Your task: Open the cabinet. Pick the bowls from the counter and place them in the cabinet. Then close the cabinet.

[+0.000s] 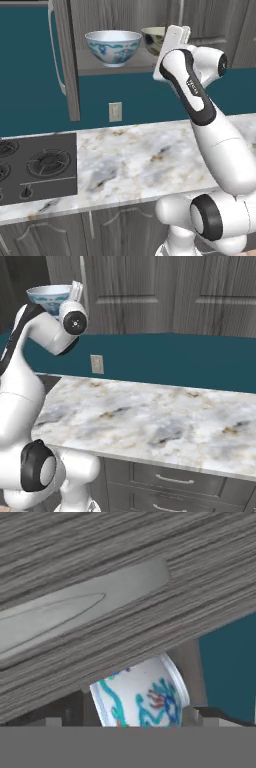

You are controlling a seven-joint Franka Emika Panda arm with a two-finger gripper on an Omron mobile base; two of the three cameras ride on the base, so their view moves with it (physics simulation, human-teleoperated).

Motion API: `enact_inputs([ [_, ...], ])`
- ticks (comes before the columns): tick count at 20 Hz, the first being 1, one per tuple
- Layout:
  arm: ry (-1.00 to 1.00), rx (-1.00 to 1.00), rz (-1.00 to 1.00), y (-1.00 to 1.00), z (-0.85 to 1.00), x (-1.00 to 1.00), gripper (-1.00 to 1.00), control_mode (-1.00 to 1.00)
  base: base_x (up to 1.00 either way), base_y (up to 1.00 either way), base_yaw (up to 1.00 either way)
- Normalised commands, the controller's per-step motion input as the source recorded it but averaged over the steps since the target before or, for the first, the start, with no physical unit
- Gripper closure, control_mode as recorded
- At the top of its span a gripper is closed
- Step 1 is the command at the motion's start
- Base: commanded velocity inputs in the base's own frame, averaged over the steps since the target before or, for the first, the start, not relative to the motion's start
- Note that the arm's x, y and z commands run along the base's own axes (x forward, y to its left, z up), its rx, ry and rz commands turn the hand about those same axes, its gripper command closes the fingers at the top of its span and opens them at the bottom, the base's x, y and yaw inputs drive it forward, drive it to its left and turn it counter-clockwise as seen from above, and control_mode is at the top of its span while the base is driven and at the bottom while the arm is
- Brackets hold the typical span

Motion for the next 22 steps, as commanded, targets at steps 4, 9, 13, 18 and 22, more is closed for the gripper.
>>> enact_inputs([
  [4, 0.62, 0.18, 0.03, -0.17, 0.57, 1.0, -1.0, -1.0, 0.0, 0.0, 0.0],
  [9, 0.73, 0.11, 0.02, -0.16, 0.29, 1.0, -1.0, -1.0, 0.0, 0.0, 0.0],
  [13, 0.22, 0.08, 0.0, 0.0, -0.29, 0.26, -1.0, -1.0, 0.0, 0.0, 0.0],
  [18, -0.63, 0.17, 0.0, -0.46, -0.96, -0.92, -1.0, -1.0, 0.0, 0.0, 0.0],
  [22, -0.67, 0.19, 0.0, -0.18, -0.86, -1.0, -1.0, -1.0, 0.0, 0.0, 0.0],
])
